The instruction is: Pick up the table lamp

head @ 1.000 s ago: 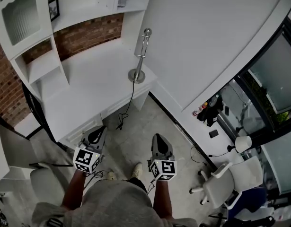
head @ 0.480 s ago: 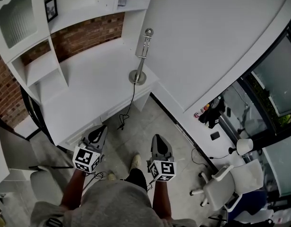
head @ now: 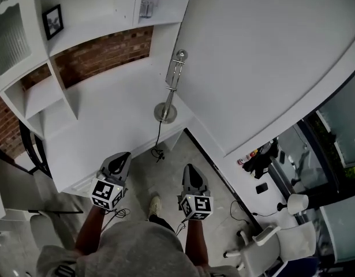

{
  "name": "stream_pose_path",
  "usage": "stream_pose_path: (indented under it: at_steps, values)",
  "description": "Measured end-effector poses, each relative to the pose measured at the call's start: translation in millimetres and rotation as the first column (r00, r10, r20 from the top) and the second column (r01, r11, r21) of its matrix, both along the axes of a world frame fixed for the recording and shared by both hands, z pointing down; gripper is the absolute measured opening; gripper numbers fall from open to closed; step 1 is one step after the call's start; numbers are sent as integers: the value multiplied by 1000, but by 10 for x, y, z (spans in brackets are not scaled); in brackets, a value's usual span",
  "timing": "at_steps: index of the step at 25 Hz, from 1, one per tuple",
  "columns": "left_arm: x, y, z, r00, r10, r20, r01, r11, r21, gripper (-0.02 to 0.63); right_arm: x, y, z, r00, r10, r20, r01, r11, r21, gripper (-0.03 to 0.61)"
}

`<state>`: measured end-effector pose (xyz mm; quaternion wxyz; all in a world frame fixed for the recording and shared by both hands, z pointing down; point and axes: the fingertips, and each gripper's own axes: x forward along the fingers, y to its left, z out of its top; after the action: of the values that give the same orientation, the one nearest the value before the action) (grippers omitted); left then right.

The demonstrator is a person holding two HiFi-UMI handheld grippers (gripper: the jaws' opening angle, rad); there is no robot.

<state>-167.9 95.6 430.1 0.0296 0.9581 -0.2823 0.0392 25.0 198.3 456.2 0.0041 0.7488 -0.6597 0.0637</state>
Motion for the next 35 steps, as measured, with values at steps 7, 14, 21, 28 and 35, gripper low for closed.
stream_pose_path:
  at_steps: [7,14,21,28,35]
  values:
    - [506,-475,56,999,-52,13,52,999,-13,3,507,-585,80,998,-64,19,64,998,2,23]
    - [956,-796,129,995,-99,19,99,995,-17,3,909,-965,101,992,-121,20,121,993,11,23]
    - [1084,-948,221,990,-136,47,137,990,-24,3,1079,-1217,162,985,-170,22,170,985,5,23]
    - [1149,-1217,268,986,-158,61,159,987,-25,3,1151,-1504,201,982,-186,9,186,982,9,23]
    - [1305,-1696,355,988,-135,72,137,991,-15,3,1288,-2053,289,984,-178,2,178,984,13,23]
